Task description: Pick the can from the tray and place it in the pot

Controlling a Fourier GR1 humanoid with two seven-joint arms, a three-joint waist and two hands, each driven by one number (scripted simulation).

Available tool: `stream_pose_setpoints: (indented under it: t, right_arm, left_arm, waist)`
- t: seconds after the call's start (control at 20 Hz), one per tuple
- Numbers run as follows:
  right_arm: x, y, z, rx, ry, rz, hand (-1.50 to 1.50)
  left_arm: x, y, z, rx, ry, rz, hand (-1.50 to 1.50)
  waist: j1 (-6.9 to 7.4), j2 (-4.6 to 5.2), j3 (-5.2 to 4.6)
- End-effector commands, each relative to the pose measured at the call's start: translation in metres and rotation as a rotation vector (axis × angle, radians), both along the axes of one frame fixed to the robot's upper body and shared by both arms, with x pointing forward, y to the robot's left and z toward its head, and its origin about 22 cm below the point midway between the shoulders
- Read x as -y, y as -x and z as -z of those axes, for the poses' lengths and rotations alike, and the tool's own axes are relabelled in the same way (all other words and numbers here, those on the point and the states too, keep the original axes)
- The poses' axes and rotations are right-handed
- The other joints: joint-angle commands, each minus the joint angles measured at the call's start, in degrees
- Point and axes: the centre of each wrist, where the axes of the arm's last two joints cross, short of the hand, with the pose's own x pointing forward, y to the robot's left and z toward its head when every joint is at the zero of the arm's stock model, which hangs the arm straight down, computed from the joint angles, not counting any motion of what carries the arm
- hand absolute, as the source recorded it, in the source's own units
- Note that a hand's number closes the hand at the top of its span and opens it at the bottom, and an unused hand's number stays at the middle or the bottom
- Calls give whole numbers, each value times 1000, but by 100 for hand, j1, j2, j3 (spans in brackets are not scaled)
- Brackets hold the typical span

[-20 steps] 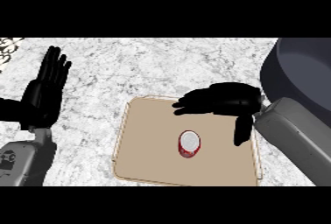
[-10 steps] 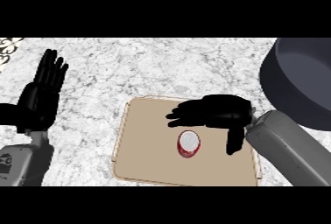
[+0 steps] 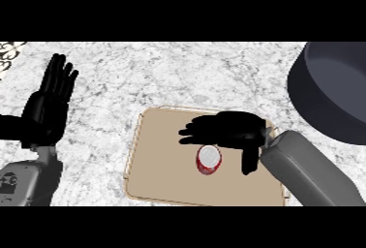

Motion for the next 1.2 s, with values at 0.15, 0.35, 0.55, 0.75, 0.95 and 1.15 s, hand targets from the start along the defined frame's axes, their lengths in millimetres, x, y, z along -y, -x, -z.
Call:
stream_pose_setpoints:
  t: [0.15,0.35,0.55,0.75,0.95,1.15]
  right_arm:
    - [-9,0,31,-16,22,-10,-150]
    - [-28,-3,54,-23,-1,-33,-150]
    - [-38,4,47,-33,12,-24,-150]
    - [-43,14,53,-43,2,-137,150]
    - [-52,18,68,25,-67,-216,150]
    - [-66,46,85,36,-87,-218,150]
  left_arm:
    - [10,-21,17,-6,13,-7,0]
    - [3,-16,6,7,-4,0,0]
    - [0,-19,-4,-5,0,-6,0]
    - [-14,-13,18,3,8,-12,0]
    - [1,-7,9,-10,7,1,0]
    - [-10,-2,12,-7,4,16,0]
  waist:
    - [-27,17,-1]
    - [10,19,0]
    - [-8,4,0]
    - [-18,4,-1]
    - [14,7,1]
    - [-5,-2,0]
